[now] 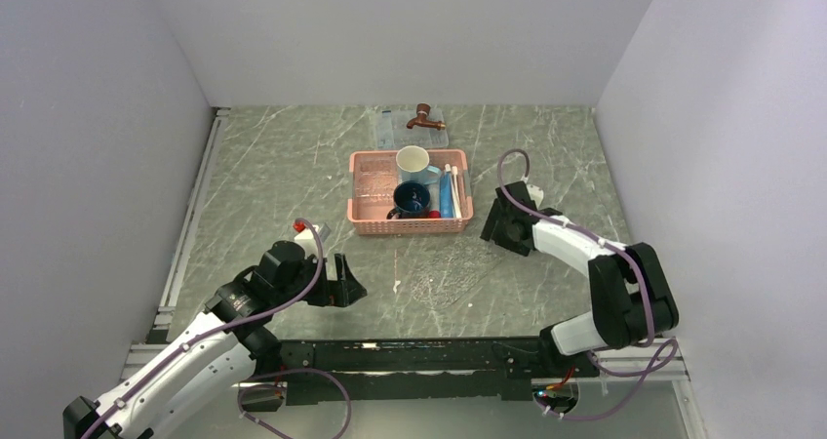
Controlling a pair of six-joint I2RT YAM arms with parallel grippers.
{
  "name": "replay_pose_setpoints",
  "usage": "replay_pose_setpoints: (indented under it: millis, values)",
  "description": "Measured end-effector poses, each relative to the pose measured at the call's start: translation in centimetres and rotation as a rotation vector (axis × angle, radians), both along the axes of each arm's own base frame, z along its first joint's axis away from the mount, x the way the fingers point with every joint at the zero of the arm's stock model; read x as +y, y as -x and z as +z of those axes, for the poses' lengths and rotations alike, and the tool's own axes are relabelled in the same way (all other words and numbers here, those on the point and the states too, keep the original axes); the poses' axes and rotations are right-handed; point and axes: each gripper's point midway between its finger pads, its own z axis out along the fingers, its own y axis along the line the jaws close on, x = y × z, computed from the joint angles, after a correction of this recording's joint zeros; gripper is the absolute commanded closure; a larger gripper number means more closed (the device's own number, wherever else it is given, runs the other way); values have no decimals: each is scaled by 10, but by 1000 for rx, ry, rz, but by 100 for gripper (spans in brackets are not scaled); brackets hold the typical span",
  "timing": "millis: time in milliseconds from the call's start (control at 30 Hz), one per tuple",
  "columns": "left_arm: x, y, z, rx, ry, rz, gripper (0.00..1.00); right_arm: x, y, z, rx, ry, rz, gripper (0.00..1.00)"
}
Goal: Prepare toiletry sets of a toothbrush and toothpaste on the tray
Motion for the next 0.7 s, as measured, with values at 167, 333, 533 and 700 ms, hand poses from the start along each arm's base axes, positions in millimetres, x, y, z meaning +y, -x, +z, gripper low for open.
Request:
replay_pose_setpoints:
  millis: [167,333,533,700]
  values:
    - [0,0,1,-2,5,-3,1,15,20,3,-20,-37,3,30]
    - [-1,1,3,-8,11,-5,1,31,34,9,-39,-64,29,30]
    - [-1,1,4,-13,17,-4,1,61,58,11,-51,-106,97,30]
    - [0,1,4,-12,15,-4,1,85,88,10,-27,-134,177,30]
